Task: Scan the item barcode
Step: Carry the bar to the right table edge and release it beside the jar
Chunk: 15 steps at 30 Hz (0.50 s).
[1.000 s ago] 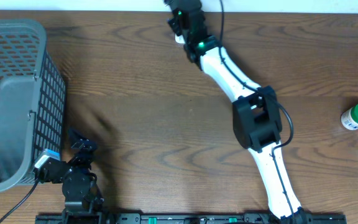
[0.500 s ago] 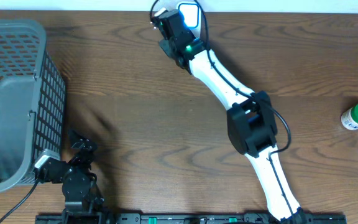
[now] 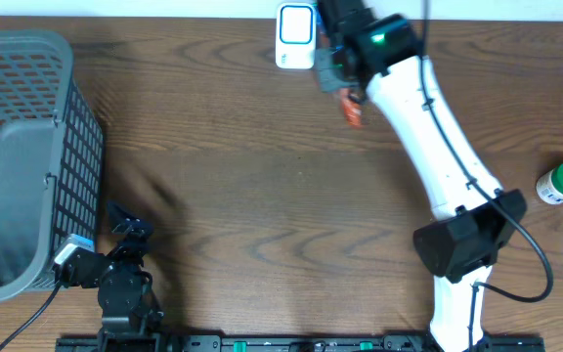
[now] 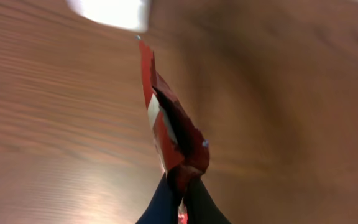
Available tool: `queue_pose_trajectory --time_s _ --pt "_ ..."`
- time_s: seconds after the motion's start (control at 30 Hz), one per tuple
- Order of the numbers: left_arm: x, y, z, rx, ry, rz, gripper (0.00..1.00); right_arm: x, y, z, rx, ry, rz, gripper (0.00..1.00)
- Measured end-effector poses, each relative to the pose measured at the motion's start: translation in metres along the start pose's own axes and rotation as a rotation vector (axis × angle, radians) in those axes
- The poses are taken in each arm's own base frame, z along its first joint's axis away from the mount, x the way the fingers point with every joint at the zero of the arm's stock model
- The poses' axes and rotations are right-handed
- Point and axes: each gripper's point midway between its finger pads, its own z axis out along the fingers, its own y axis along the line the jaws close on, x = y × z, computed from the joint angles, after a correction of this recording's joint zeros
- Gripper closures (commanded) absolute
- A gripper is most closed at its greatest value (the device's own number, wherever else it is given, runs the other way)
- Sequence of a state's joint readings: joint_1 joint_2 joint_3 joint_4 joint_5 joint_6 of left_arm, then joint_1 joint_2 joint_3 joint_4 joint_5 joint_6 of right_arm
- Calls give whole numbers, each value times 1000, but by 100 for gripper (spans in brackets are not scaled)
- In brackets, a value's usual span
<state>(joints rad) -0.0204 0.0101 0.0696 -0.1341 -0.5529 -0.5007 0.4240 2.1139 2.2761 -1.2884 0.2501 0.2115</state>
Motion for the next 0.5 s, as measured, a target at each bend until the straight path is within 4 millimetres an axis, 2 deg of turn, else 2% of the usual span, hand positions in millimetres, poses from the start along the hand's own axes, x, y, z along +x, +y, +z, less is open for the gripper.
queue_pose_trajectory --time_s 0.23,0.33,0.4,0.5 --pt "0 0 0 0 0 0 3 39 -117 41 201 186 222 99" --pt "0 0 0 0 0 0 3 63 -169 58 266 255 326 99" --pt "0 0 0 0 0 0 3 83 -201 69 304 297 399 99" --pt "0 0 0 0 0 0 3 122 -243 89 354 378 498 99"
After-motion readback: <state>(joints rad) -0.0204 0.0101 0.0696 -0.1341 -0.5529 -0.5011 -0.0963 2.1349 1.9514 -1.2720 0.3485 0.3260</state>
